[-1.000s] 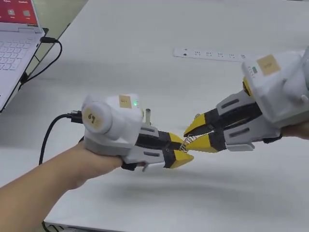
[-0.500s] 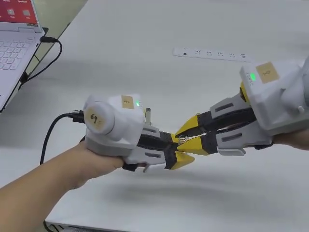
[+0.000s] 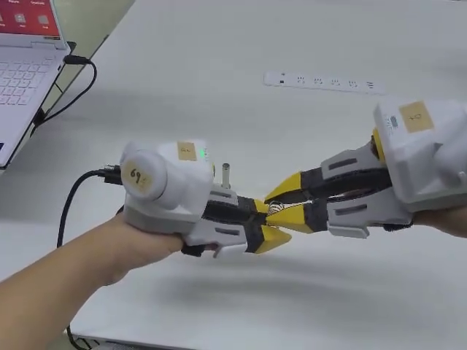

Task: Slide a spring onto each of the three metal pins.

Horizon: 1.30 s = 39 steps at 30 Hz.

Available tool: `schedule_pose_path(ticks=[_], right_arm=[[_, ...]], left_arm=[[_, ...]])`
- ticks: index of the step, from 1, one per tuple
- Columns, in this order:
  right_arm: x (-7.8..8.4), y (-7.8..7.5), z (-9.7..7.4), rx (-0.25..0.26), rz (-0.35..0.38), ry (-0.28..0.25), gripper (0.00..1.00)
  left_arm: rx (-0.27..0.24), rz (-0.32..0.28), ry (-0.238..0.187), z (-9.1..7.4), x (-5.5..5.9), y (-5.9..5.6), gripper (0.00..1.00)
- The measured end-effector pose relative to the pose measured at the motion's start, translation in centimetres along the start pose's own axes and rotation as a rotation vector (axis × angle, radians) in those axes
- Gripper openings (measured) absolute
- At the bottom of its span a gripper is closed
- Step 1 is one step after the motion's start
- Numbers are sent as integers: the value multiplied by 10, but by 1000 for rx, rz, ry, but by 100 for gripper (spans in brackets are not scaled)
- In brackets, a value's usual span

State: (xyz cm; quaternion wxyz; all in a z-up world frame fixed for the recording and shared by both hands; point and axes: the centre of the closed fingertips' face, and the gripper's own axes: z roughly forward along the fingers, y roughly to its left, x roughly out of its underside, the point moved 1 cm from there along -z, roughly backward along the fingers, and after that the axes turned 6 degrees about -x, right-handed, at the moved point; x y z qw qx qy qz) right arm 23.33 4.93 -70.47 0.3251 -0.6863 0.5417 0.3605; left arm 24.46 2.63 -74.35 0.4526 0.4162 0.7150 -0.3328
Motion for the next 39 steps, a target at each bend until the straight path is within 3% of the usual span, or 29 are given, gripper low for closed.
schedule_pose_path(ticks=[10, 29, 39], right_arm=[[-3, -1, 0, 10, -14, 6, 7], [-4, -1, 0, 27, -47, 58, 7], [1, -9, -5, 70, -32, 65, 7]], left_arm=[[-15, -31, -7, -3, -3, 3, 6], [-77, -38, 15, -10, 2, 13, 25], [-187, -36, 21, -26, 14, 33, 44]])
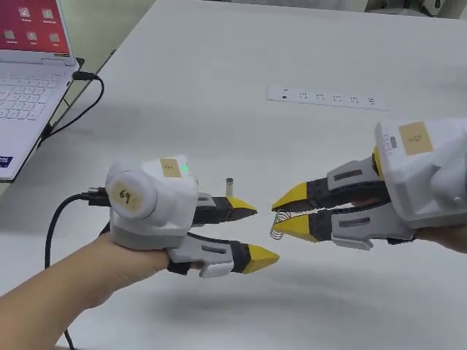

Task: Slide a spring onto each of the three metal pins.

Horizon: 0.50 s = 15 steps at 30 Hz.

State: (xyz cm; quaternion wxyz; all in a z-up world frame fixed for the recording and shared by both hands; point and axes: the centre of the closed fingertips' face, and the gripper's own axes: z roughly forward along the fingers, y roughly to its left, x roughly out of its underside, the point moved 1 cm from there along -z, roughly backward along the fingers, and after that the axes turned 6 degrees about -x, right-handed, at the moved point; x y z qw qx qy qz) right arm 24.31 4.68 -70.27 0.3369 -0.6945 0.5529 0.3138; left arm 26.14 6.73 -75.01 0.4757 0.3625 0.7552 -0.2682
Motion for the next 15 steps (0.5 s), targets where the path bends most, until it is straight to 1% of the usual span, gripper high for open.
schedule_pose_path(ticks=[5, 7, 10, 15], right_arm=[[5, -4, 0, 20, 9, -1, 7], [6, -5, 0, 30, 12, 1, 7], [9, -9, -1, 51, 17, 3, 7], [15, -16, -6, 82, 32, -2, 7]], left_arm=[[-56, -11, -3, -11, 4, 15, 51], [-83, -5, 0, -15, 7, 21, 54], [-115, -2, 7, -22, 11, 29, 62], [-182, -27, 6, -37, 18, 46, 74]])
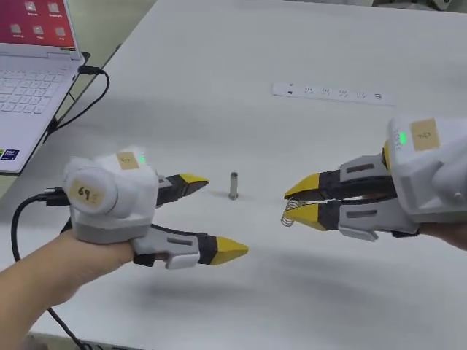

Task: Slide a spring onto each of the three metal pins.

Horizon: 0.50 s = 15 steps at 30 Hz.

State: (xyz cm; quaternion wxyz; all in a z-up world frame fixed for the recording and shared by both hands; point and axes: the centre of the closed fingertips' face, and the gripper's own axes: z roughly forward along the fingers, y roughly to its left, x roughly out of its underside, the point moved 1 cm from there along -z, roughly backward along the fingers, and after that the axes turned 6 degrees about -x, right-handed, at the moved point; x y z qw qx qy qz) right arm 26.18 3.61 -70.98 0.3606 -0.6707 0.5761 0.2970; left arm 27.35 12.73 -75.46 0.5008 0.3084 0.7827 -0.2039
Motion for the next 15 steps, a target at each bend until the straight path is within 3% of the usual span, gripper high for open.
schedule_pose_path(ticks=[8, 15], right_arm=[[3, -2, 3, 27, 16, -6, 7], [7, -1, 8, 30, 9, 21, 7]], left_arm=[[-51, -13, 15, -13, 9, 11, 96], [-90, -43, 23, -23, 19, 18, 98]])
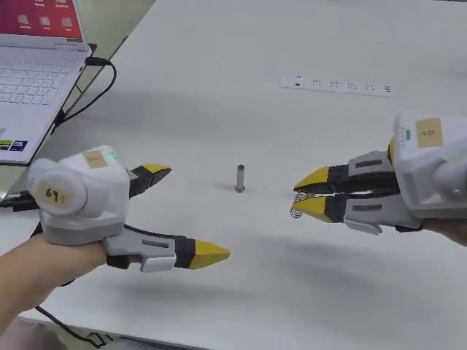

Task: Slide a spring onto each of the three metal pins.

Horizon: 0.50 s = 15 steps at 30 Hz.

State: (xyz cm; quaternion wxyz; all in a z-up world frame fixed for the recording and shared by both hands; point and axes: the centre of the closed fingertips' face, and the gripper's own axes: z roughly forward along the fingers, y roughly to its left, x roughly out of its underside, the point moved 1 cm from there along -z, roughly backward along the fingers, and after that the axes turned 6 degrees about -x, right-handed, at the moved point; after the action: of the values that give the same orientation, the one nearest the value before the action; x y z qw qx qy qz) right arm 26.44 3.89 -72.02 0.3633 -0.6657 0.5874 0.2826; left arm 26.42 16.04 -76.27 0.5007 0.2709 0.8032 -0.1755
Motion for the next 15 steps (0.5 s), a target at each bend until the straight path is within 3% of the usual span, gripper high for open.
schedule_pose_path(ticks=[9, 15], right_arm=[[-3, -10, 7, 16, -22, 4, 7], [-8, -17, 18, 7, -32, 4, 7]], left_arm=[[-52, -40, -11, -13, 7, 10, 98], [-65, -53, -19, -16, 5, 8, 98]])
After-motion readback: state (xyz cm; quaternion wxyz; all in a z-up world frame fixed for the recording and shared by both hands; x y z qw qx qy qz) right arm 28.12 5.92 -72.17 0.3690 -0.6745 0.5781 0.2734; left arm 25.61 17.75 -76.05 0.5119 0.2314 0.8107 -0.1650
